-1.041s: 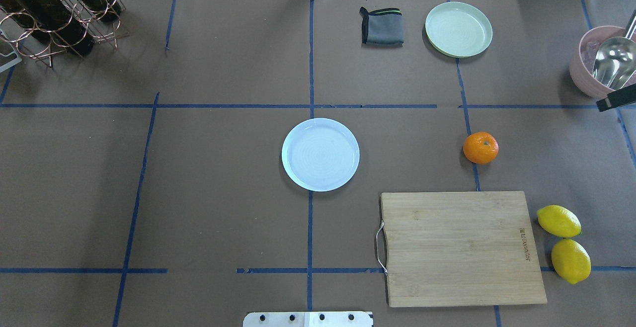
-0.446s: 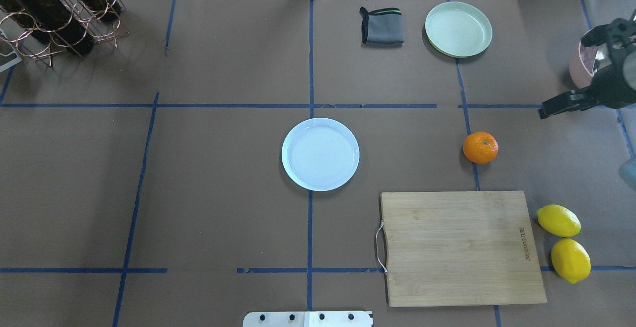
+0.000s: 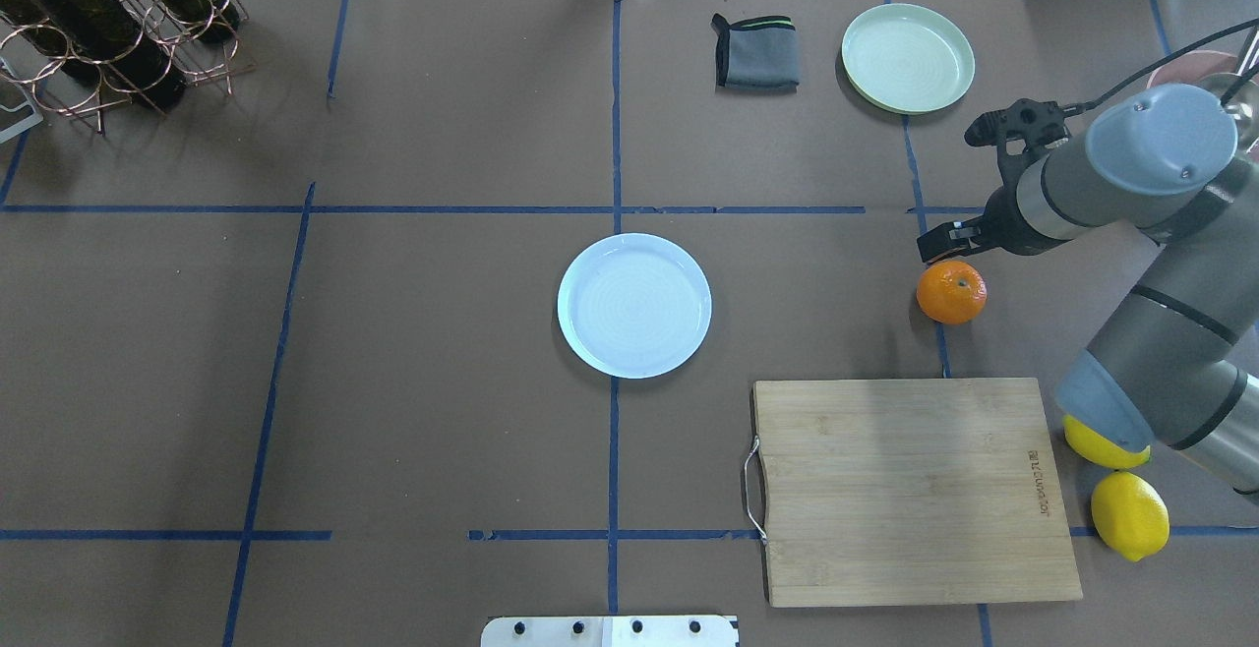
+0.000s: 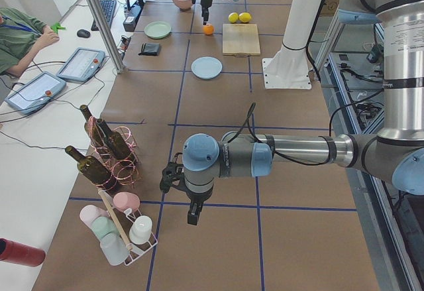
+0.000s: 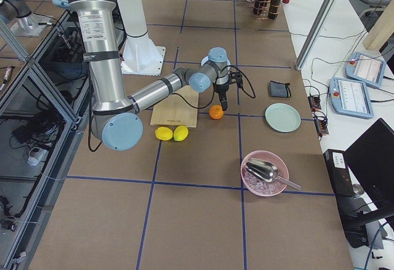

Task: Pick orange to plate
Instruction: 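Move the right gripper down onto the orange and grasp it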

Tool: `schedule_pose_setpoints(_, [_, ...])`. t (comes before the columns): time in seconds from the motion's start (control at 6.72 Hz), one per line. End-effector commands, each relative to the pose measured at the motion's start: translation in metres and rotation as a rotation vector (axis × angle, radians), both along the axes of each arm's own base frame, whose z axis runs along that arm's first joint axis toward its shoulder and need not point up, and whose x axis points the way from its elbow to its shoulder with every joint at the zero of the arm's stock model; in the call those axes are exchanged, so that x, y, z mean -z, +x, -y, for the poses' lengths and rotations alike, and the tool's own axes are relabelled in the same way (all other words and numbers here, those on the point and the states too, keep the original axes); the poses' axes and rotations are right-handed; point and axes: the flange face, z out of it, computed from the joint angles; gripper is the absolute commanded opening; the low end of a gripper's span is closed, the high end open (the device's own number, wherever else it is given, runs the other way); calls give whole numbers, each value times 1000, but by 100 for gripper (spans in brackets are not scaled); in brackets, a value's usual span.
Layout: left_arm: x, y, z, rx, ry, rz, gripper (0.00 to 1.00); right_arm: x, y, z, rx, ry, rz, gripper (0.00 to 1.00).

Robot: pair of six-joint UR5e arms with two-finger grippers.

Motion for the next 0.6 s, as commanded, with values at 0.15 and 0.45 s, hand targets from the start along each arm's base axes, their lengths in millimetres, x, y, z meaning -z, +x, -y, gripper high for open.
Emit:
schedule_pose_setpoints(0.15, [2, 0, 1, -1, 7, -4, 100, -16, -20, -6, 12, 1, -45, 100])
schedule_pose_setpoints(0.45, [5, 0, 2, -1, 12, -3, 100, -25, -33, -11, 21, 7, -72, 100])
